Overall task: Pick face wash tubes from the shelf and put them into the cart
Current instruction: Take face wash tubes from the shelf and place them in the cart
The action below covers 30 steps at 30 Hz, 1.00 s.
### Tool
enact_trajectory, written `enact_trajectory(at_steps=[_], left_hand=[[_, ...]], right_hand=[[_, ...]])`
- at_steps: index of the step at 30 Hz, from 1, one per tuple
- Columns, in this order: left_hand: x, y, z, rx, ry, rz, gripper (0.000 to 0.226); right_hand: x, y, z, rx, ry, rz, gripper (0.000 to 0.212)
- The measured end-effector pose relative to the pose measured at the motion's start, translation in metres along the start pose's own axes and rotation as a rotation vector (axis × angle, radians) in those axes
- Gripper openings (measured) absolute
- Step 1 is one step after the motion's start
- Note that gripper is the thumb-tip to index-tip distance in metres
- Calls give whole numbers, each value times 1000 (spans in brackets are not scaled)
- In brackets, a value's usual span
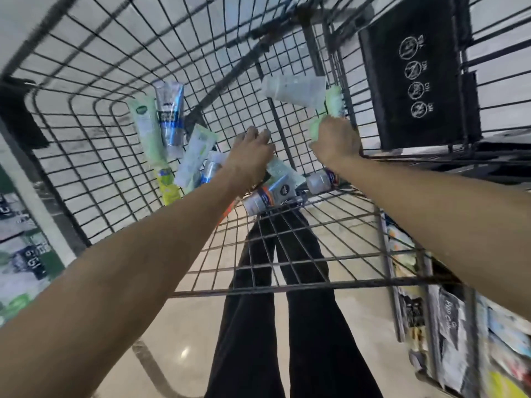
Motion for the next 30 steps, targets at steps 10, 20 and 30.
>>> enact_trajectory(at_steps=[10, 20, 30], left_hand=[[-19, 22, 5, 158, 27, 162, 28], [-29, 105, 95, 154, 423, 1284, 30], [11, 232, 211, 19, 181, 2203, 30]], right_hand=[[2, 12, 8, 15, 25, -450, 40], [2, 120, 58, -155, -203, -1165, 34], [-8, 249, 220, -194, -105, -1339, 65]])
Point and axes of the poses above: each hand's wrist, its own z-axis away from the middle knuckle, its own y-axis out of the back of the hand, x = y × z, the point moved 1 cm from there along -z, towards the middle knuckle, and after that the axes turned 3 degrees about x, right-handed, at the moved point
